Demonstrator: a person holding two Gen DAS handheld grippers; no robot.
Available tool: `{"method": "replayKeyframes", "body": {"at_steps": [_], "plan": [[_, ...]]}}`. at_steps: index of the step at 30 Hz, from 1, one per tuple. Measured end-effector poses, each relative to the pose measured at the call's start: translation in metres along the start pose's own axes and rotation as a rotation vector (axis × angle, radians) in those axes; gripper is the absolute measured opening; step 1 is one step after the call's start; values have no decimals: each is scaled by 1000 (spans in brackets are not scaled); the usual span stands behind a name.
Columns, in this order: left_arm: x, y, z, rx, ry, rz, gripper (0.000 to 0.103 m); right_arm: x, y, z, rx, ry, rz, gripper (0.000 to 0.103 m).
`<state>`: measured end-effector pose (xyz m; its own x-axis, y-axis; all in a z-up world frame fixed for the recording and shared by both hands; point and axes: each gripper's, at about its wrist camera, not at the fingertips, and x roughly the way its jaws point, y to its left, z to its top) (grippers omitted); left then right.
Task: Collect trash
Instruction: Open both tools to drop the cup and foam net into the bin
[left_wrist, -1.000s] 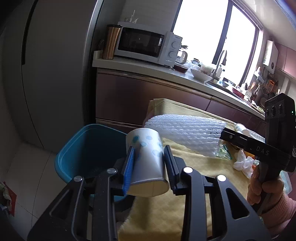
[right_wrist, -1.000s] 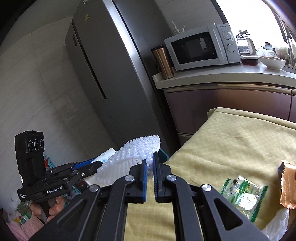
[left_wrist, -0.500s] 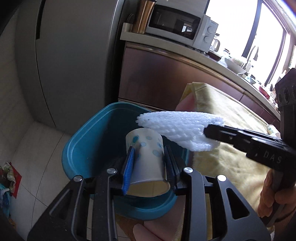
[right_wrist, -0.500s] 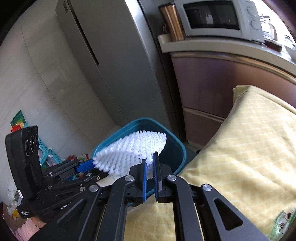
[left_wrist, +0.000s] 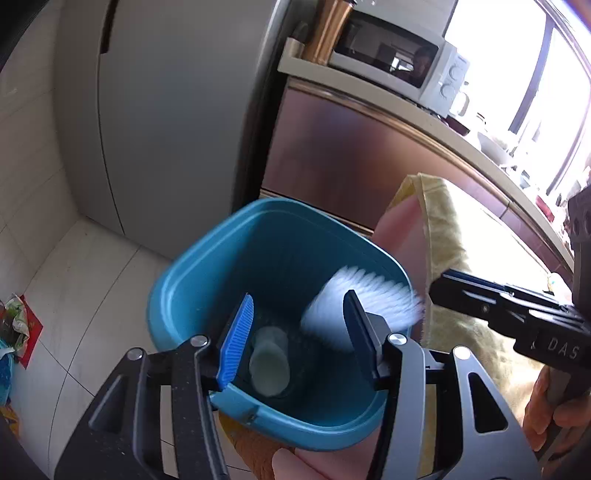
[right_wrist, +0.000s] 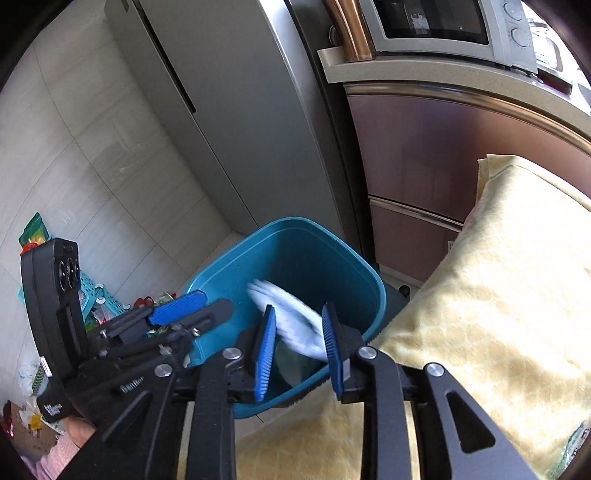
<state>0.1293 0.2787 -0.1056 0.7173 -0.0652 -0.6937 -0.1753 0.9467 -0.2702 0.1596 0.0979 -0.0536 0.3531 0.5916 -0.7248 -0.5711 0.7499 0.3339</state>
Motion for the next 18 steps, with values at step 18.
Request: {"method": "replayKeyframes", "body": {"at_steps": [18], "plan": [[-69,-82,-15,208,-118,-149,73,-95,-17,-30,-41,-162,-15,43]]}}
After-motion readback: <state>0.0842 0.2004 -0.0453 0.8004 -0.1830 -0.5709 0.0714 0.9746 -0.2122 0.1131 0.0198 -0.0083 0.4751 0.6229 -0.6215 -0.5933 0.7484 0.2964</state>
